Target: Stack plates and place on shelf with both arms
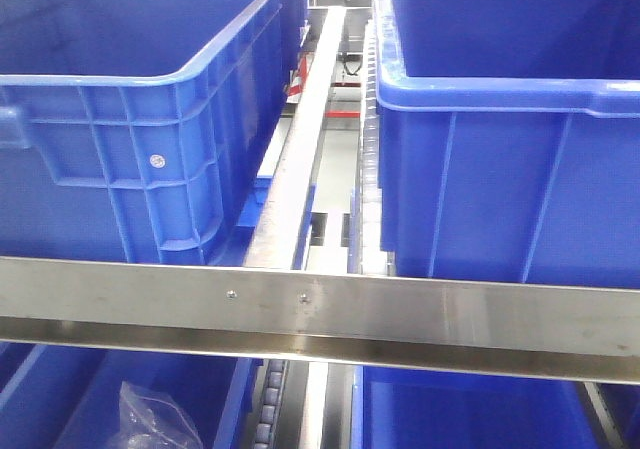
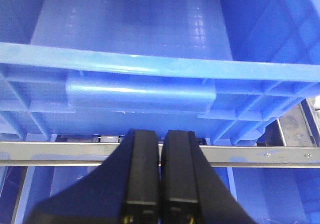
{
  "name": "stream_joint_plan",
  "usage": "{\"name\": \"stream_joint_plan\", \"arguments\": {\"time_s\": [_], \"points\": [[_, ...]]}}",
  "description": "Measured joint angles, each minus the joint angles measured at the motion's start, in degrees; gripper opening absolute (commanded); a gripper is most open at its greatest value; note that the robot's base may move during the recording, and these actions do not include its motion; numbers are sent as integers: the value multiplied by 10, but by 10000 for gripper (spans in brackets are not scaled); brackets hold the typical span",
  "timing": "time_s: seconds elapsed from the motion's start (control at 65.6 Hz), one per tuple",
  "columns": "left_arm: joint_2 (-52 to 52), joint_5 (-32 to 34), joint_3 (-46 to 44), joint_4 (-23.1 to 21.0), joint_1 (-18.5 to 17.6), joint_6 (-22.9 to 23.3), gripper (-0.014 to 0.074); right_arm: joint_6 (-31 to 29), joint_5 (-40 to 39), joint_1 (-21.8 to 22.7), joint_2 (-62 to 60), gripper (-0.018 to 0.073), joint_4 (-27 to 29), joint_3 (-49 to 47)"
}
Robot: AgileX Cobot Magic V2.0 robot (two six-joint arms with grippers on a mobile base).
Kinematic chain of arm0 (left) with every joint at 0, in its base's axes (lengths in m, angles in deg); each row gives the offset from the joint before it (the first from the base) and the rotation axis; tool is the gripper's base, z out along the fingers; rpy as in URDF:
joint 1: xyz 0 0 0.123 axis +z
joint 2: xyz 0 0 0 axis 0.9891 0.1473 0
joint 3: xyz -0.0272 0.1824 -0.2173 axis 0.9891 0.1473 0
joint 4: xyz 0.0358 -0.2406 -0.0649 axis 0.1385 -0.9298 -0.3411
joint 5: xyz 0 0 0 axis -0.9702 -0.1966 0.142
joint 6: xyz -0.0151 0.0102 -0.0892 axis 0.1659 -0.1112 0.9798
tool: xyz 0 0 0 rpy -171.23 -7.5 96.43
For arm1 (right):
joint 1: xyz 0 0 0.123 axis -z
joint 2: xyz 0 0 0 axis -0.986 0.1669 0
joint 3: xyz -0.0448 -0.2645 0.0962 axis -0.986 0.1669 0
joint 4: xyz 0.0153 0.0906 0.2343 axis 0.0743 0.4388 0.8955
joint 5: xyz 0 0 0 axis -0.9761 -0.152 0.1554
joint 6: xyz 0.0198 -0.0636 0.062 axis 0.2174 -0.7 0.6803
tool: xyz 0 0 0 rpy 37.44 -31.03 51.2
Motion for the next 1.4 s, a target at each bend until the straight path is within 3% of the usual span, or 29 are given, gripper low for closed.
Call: {"name": "stream_joint_plan", "arguments": {"time_s": [0.533, 0.671, 1.067, 1.402], "points": [[0, 0, 0, 0, 0, 0, 87, 0, 11, 0, 0, 48, 0, 1], [0, 0, 0, 0, 0, 0, 87, 0, 46, -2, -53, 48, 0, 7], [0, 0, 0, 0, 0, 0, 87, 0, 67, -2, -267, 48, 16, 195], [6, 0, 0, 0, 0, 0, 87, 0, 84, -2, -279, 48, 35, 200]]}}
